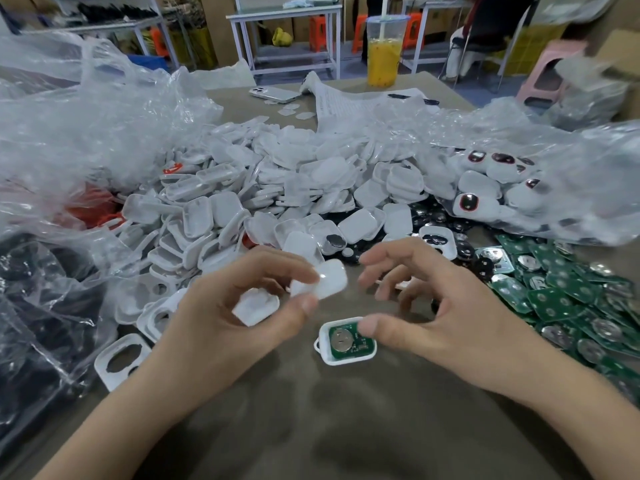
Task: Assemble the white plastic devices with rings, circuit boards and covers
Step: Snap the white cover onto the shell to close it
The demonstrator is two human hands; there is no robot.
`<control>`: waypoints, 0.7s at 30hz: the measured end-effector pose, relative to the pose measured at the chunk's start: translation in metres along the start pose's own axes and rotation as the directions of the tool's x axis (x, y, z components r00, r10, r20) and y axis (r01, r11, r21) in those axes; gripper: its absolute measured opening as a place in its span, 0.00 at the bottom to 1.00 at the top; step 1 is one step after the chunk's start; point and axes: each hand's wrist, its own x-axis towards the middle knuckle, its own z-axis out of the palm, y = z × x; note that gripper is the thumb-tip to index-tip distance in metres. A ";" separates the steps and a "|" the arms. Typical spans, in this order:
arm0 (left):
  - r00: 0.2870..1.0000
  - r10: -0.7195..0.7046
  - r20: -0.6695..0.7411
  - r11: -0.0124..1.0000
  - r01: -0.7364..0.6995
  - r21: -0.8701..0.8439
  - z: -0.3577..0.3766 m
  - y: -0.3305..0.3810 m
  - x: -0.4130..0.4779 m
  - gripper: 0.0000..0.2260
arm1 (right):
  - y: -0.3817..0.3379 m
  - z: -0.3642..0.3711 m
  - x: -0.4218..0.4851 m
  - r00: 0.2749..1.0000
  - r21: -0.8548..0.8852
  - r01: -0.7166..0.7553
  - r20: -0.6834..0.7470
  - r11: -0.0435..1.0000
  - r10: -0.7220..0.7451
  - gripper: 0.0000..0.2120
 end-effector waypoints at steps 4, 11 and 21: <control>0.989 0.098 0.111 0.963 -0.123 0.242 -0.002 -0.006 -0.010 0.09 | 0.006 -0.003 -0.005 0.987 -0.383 0.122 0.144 0.916 -0.071 0.32; 0.994 0.092 0.052 0.921 -0.105 0.374 -0.005 -0.015 -0.009 0.12 | 0.010 -0.001 -0.004 0.978 -0.473 0.164 0.193 0.866 -0.080 0.29; 0.993 0.073 0.089 0.915 -0.102 0.391 -0.005 -0.011 -0.010 0.12 | 0.006 -0.001 -0.005 0.974 -0.414 0.156 0.214 0.897 -0.071 0.29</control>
